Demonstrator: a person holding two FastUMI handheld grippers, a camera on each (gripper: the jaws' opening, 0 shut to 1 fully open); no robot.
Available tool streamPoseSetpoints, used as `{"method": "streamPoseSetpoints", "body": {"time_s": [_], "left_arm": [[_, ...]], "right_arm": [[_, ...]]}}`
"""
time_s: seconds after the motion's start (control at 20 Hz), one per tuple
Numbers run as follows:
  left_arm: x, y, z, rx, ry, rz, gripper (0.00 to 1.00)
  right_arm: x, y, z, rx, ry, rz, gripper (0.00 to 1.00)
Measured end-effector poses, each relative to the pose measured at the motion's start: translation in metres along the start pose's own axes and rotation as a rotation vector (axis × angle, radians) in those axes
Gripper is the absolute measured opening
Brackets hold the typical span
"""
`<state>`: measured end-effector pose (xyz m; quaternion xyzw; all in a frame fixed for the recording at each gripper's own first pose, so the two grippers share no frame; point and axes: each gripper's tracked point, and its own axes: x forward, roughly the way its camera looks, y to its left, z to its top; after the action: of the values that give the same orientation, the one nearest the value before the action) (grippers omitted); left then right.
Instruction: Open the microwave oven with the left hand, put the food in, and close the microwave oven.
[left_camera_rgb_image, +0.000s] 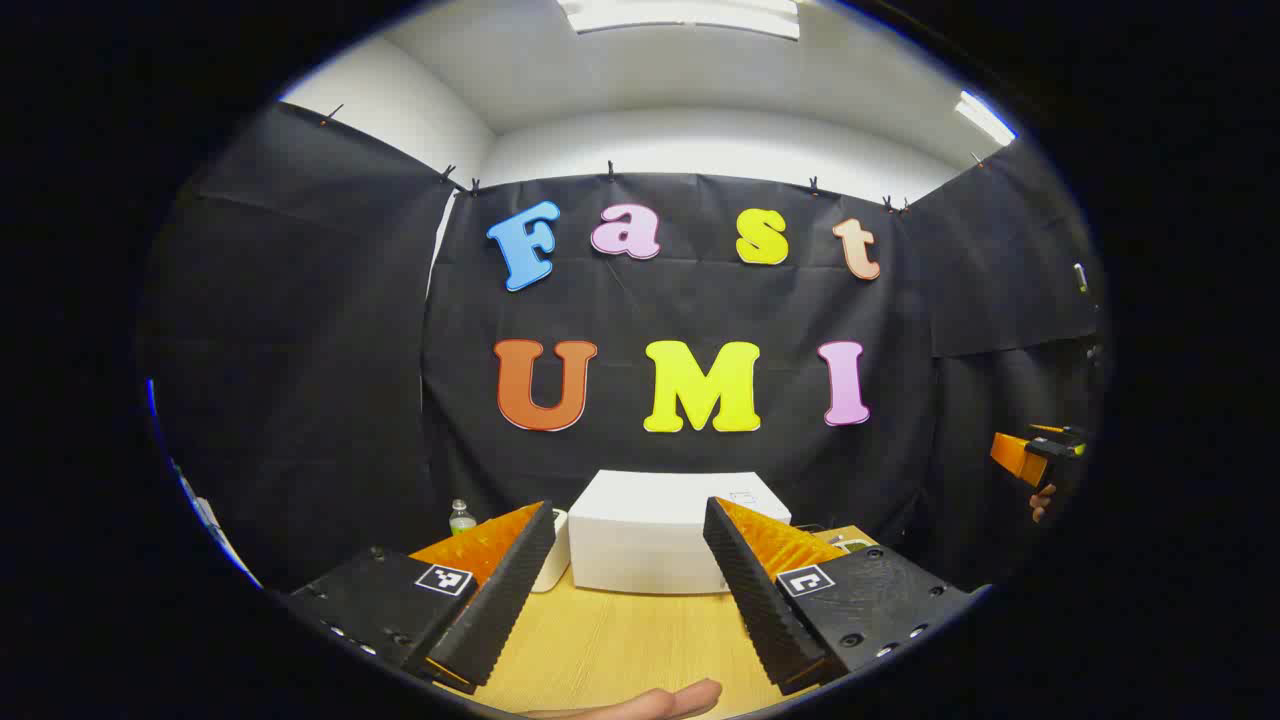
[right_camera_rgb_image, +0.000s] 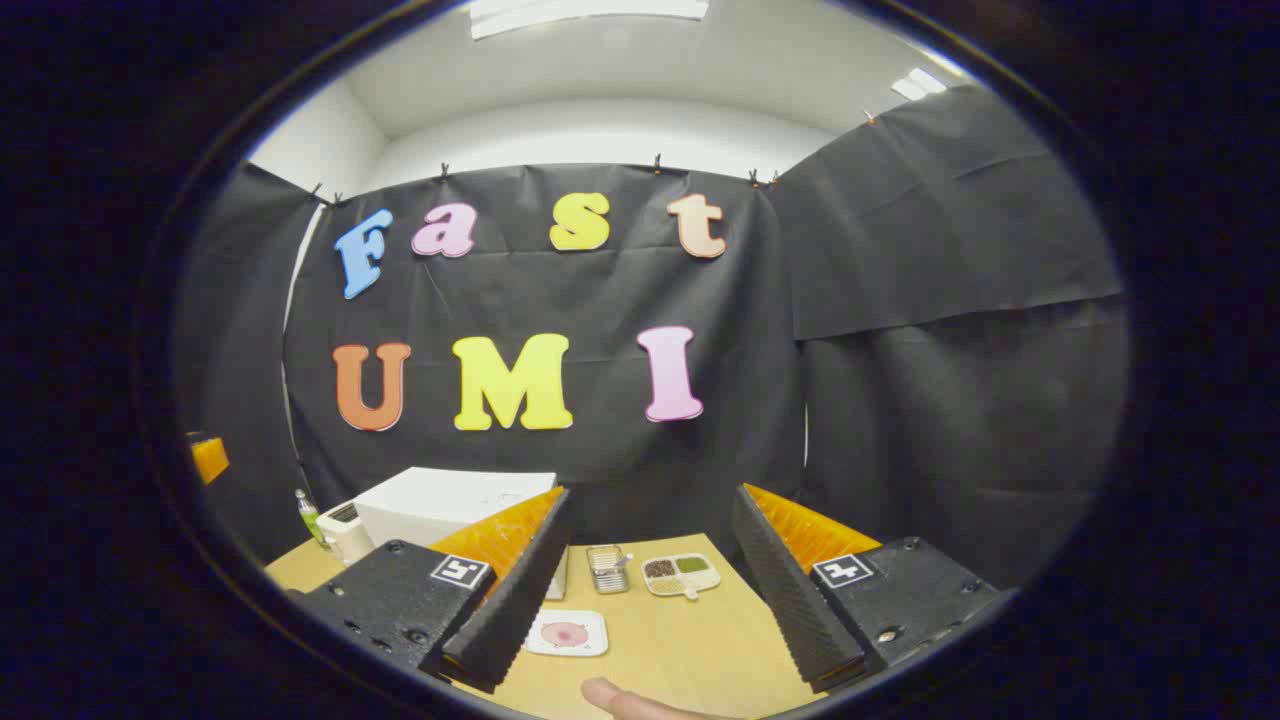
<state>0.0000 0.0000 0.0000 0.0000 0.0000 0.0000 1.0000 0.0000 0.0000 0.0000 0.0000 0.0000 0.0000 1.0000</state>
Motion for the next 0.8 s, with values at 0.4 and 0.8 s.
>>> {"method": "streamPoseSetpoints", "body": {"time_s": [0.4, 0.8], "left_arm": [[0.002, 0.001, -0.002, 0.003, -0.015, -0.003, 0.95], [0.016, -0.005, -0.016, 0.04, -0.031, 0.03, 0.94]], "right_arm": [[-0.005, 0.001, 0.007, 0.0, -0.012, 0.016, 1.0], [-0.001, -0.005, -0.005, 0.011, 0.008, 0.034, 0.95]]}}
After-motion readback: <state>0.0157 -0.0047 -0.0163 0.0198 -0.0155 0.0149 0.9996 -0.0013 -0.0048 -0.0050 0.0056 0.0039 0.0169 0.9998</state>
